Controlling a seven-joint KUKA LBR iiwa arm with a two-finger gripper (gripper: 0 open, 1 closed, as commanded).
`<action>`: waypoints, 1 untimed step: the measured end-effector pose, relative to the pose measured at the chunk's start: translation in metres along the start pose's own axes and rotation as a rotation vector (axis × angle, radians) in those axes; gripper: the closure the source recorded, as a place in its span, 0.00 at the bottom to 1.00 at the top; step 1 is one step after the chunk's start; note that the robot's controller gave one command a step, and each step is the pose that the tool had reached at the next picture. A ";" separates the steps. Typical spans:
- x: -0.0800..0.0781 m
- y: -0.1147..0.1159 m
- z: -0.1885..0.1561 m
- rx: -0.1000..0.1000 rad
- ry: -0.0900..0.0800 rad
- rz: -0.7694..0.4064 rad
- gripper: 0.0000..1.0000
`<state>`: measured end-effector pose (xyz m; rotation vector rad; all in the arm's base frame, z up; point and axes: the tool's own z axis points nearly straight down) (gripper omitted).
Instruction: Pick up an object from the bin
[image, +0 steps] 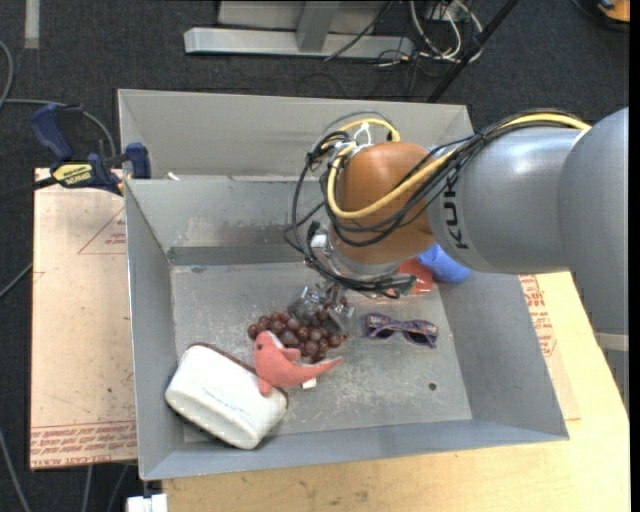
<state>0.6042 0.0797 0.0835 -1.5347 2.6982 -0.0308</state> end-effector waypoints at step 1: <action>0.000 0.000 0.000 0.000 -0.001 0.002 1.00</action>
Offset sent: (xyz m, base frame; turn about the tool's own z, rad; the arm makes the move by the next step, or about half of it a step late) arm -0.0126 -0.0098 0.0983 -0.0378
